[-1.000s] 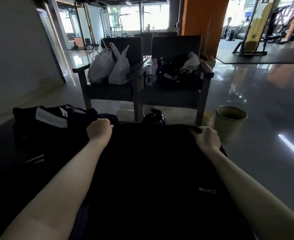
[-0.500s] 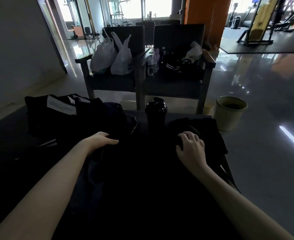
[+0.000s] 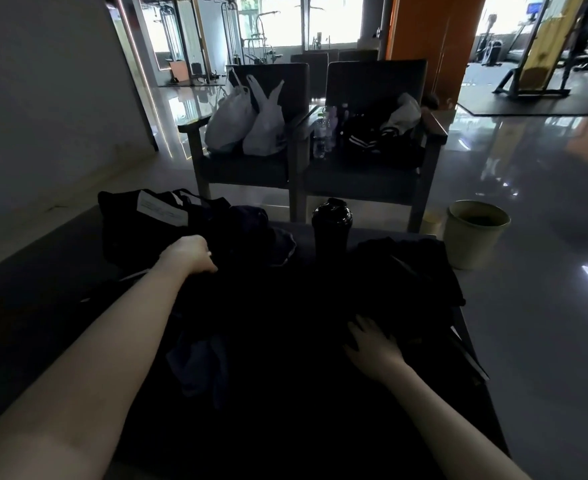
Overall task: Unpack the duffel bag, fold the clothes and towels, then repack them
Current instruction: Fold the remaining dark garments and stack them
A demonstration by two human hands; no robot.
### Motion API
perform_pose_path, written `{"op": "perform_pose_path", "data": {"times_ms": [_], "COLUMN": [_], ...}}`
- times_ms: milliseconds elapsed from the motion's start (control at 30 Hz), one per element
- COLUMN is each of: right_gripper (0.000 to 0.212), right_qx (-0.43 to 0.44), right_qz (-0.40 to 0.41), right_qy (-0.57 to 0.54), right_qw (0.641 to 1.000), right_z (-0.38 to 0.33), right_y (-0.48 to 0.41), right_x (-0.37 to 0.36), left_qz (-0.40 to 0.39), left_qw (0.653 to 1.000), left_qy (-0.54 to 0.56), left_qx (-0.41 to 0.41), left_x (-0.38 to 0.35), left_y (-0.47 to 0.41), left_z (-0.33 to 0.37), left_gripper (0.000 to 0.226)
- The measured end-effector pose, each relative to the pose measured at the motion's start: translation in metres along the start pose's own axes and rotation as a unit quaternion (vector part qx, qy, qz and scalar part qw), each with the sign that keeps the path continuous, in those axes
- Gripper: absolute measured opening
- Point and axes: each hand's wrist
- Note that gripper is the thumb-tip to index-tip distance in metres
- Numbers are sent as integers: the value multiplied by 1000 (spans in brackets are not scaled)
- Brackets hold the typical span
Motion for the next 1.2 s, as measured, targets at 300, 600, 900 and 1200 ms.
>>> {"op": "perform_pose_path", "data": {"times_ms": [300, 600, 900, 1200], "right_gripper": [58, 45, 59, 23], "right_qx": [9, -149, -179, -149], "right_qz": [25, 299, 316, 279], "right_qy": [6, -121, -128, -129], "right_qw": [1000, 935, 923, 940], "right_z": [0, 42, 93, 120], "right_y": [3, 31, 5, -46], "right_x": [-9, 37, 65, 83], "left_qz": [96, 88, -71, -62], "left_qw": [987, 967, 939, 944], "left_qy": [42, -18, 0, -24], "left_qx": [-124, -238, -335, -323], "left_x": [-52, -98, -144, -172], "left_y": [36, 77, 88, 58], "left_z": [22, 69, 165, 194], "left_gripper": [40, 43, 55, 55]}}
Point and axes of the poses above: each hand's wrist, its own y-axis away from the middle knuckle, its own x-axis out of the back of the hand, z = x × y, and after that the axes turned 10 degrees about z, right-handed
